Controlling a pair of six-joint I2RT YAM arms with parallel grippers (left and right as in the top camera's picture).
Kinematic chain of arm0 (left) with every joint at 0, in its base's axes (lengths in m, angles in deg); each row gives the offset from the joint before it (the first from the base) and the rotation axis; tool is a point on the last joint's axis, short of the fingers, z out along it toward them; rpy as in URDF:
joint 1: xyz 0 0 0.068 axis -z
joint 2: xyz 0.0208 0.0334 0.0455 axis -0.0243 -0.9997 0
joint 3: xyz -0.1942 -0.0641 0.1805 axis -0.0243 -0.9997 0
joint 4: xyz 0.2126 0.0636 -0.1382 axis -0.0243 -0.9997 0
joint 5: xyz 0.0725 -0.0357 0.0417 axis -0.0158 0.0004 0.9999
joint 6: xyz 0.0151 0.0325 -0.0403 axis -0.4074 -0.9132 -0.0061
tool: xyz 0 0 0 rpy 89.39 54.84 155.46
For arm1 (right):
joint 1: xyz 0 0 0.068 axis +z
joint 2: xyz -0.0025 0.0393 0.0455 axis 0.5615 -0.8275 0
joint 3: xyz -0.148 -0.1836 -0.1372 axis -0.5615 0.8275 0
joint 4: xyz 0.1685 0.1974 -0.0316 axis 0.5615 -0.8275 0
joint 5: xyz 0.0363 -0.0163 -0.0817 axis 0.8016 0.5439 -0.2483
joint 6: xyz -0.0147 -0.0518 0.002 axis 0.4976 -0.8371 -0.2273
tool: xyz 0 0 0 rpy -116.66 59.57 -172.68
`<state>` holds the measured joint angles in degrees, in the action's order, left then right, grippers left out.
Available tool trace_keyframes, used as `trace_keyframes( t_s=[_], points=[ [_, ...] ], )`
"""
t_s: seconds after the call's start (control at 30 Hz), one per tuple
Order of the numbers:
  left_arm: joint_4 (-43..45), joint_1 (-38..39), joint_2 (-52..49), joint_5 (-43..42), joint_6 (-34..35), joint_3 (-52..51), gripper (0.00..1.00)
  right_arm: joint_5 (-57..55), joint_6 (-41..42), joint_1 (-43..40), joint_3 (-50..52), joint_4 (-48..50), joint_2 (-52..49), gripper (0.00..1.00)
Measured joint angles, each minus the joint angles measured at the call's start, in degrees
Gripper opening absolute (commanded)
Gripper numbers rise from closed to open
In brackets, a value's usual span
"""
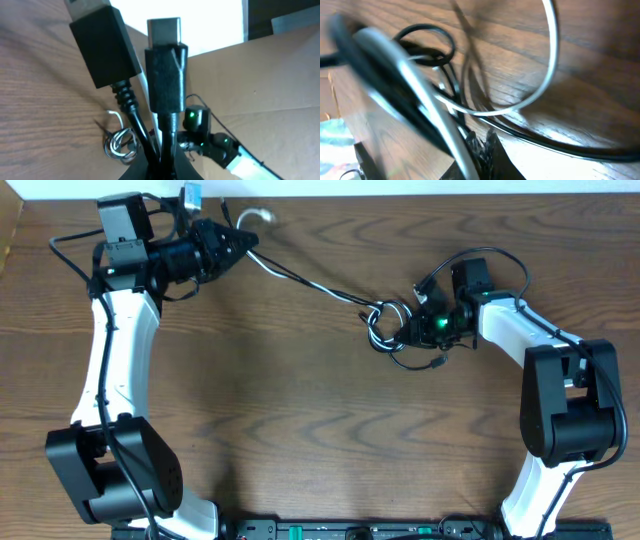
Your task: Untangle cables
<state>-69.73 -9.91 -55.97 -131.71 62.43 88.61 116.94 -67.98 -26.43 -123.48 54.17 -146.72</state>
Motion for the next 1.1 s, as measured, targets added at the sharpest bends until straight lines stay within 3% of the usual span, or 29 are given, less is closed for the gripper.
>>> trace_keyframes(
  t_s=[0.2, 0.33, 0.43, 0.53, 0.57, 0.8, 0.97, 1.1],
  points=[
    [-13.4, 1.7, 0.0, 0.1, -8.9, 0.1, 0.17, 1.0, -0.4, -0.1, 0.0, 1.5, 0.2, 0.01],
    [-19.0, 5.9, 0.0, 0.0, -17.0, 0.1, 0.38, 1.1, -0.4, -0.1, 0.0, 1.5, 1.7, 0.01],
    [-19.1, 8.4, 0.0, 0.0, -20.2, 0.1, 0.66, 1.0, -0.4, -0.1, -0.1, 1.6, 3.3, 0.01],
    [-19.2, 9.8, 0.0, 0.9, -22.4, 0.1, 0.73, 0.9, -0.2, -0.2, -1.2, 1.4, 3.8, 0.01],
    [-19.2, 10.2, 0.0, 2.0, -23.0, 0.1, 0.82, 0.7, 0.1, -0.2, -2.1, 1.4, 4.0, 0.01],
    [-20.5, 10.4, 3.5, 17.4, -24.1, 0.1, 0.98, -10.9, 2.0, -0.1, -7.5, -8.9, 9.1, 0.01],
    [-22.2, 10.4, 8.3, 27.8, -24.8, 0.1, 0.99, -22.1, 2.2, 1.7, -10.7, -16.5, 13.6, 0.01],
    [-24.2, 10.4, 8.9, 31.5, -24.7, 0.1, 0.99, -31.3, 2.7, 6.2, -11.7, -20.3, 15.0, 0.01]
  ],
)
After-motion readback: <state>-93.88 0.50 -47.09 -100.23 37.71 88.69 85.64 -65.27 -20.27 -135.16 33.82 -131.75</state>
